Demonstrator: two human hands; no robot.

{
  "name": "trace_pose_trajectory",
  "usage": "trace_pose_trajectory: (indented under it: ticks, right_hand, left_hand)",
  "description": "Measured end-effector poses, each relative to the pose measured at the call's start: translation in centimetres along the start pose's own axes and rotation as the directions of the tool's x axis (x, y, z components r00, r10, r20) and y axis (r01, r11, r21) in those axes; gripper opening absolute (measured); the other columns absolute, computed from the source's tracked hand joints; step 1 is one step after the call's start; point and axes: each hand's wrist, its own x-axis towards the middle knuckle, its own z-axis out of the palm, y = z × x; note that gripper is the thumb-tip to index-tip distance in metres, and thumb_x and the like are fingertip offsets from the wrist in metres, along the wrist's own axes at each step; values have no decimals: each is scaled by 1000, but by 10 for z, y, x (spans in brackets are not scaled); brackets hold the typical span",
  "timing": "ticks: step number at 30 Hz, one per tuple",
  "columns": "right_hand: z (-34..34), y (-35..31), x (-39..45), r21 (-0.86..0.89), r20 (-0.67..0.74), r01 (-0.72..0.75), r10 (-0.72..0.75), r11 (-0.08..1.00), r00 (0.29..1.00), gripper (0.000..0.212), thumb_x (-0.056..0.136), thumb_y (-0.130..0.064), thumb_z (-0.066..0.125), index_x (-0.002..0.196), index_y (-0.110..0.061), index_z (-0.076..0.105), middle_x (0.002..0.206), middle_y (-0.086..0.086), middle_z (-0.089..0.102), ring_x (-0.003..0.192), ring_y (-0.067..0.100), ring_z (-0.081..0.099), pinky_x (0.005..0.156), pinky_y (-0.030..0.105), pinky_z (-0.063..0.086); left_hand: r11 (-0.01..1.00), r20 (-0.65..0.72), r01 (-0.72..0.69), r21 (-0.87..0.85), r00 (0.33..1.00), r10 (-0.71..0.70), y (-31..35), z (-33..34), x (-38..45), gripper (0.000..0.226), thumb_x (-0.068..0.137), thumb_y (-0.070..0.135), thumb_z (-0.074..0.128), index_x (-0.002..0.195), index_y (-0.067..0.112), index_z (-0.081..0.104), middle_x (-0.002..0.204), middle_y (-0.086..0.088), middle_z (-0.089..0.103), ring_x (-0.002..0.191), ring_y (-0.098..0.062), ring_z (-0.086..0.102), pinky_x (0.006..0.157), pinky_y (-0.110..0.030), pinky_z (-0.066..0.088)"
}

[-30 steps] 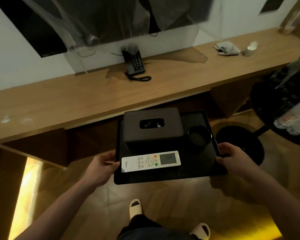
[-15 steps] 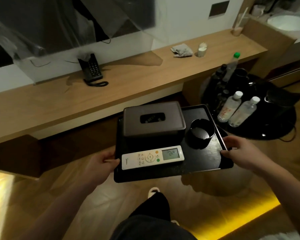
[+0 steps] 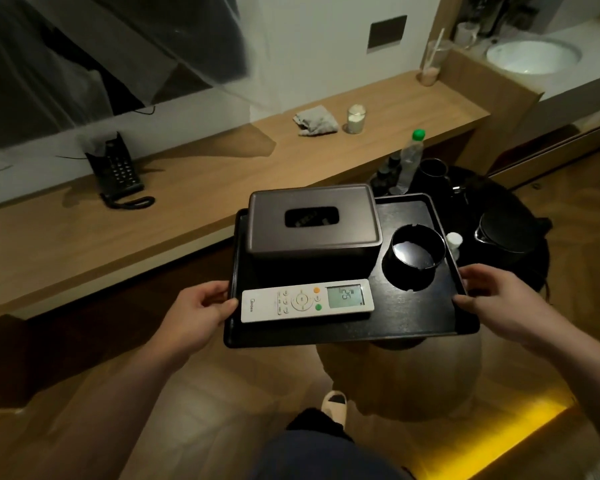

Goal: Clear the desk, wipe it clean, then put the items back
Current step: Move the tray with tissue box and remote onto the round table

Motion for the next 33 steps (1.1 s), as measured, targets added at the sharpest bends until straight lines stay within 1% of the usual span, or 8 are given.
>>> trace_pose_trajectory:
  ticks: [3,7,13,17,20,24,28,33]
  right_hand:
    - [-23,3,24,24,-4,-11,11,1000,1000,39,97,-10,68,133,-22,60,100,-19,59,100,12,58,96,40,49]
    - [-51,5,47,69,7,22,-22,997,1000,28,97,-6,67,114,-27,60,95,-18,61,84,0,56,83,34,48]
    - [-97,14,94,57,71,89,-93,994,993,26,95,-11,71,108,-31,61,97,-18,64,93,-3,57,96,37,47]
    - [-130,22,129,92,110,173,-183,981,977,25,94,-10,72,102,-32,62,96,-14,65,85,0,59,73,25,49]
    - [-162,32,158,123,168,219,-238,968,957,26,94,-5,71,100,-28,61,91,-15,63,78,-4,56,67,14,44]
    - [-203,46,192,75,245,248,-259,966,934,23,92,-4,73,98,-25,67,87,-10,69,80,7,65,83,32,51]
    - [-242,61,216,28,318,270,-265,962,910,24,94,-5,71,103,-27,66,96,-5,71,87,14,67,81,36,52]
    - [-271,73,234,20,333,267,-259,963,907,26,95,-5,69,116,-20,65,104,5,69,95,18,64,83,35,47]
  left_hand:
    - [1000,5,-2,-5,1000,2,22,17,18,32,102,16,60,131,29,65,115,8,74,109,-9,69,94,-34,55]
    - [1000,-2,2,13,1000,-2,48,37,30,31,102,17,62,130,28,67,114,7,75,109,-12,70,99,-42,56]
    - [999,-77,46,-25,996,-48,78,75,40,30,101,18,62,125,35,68,117,8,74,114,-12,68,104,-47,53]
    - [994,-181,59,-91,981,-75,101,111,37,29,103,16,60,122,36,67,117,7,74,117,-14,66,106,-49,51]
    - [989,-259,65,-136,961,-99,117,148,24,29,103,14,59,115,40,66,117,8,72,119,-15,64,107,-47,49]
    - [976,-345,63,-209,929,-134,141,200,4,33,102,7,59,100,39,67,93,14,77,101,-4,66,96,-34,51]
    - [955,-376,83,-284,907,-190,154,246,-11,28,101,6,61,117,26,71,110,3,76,111,-17,69,99,-37,53]
    - [945,-379,91,-314,901,-213,167,282,-13,32,101,10,62,131,18,68,117,0,75,116,-18,68,105,-45,52]
